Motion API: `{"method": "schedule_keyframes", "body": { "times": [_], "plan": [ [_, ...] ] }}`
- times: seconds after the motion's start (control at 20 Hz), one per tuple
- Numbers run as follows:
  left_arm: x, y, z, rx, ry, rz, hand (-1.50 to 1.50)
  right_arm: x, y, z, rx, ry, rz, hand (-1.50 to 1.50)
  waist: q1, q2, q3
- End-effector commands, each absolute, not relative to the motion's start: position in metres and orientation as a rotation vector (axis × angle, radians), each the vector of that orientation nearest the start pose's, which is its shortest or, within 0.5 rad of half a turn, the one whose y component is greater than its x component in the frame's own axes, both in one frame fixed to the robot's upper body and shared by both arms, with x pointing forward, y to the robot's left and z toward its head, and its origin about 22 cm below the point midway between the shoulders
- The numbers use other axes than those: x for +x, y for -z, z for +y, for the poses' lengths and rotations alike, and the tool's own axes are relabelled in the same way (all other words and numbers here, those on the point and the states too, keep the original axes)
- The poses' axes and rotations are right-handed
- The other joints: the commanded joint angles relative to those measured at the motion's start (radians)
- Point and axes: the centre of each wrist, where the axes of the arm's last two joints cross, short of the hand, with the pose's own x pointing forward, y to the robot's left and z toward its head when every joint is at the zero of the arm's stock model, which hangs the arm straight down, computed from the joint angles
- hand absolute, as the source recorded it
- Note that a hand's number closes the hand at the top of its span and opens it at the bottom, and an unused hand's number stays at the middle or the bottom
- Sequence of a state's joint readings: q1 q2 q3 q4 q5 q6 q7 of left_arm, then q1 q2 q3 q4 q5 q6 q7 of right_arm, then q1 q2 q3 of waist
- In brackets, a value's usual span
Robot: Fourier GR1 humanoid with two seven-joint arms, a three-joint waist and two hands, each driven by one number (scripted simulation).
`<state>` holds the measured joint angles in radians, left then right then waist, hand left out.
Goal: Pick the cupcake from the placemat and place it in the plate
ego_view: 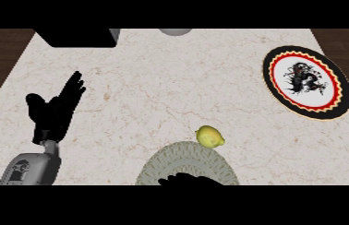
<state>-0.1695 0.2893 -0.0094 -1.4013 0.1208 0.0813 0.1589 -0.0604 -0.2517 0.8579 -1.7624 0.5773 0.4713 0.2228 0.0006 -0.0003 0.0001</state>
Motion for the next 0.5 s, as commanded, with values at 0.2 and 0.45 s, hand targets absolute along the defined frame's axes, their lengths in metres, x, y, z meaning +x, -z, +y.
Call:
{"method": "schedule_keyframes", "body": {
  "times": [0.2, 0.45],
  "plan": [
    [0.26, -0.022, 0.282, 0.172, 0.082, -1.398, 0.0, 0.153, -0.018, -0.086, 0.161, -1.711, -1.247, -1.5, 0.002, -0.001, 0.0],
    [0.286, -0.031, 0.285, 0.187, 0.073, -1.402, 0.0, 0.15, 0.01, -0.067, 0.209, -1.828, -1.188, 1.5, 0.001, 0.0, 0.0]
  ]
}}
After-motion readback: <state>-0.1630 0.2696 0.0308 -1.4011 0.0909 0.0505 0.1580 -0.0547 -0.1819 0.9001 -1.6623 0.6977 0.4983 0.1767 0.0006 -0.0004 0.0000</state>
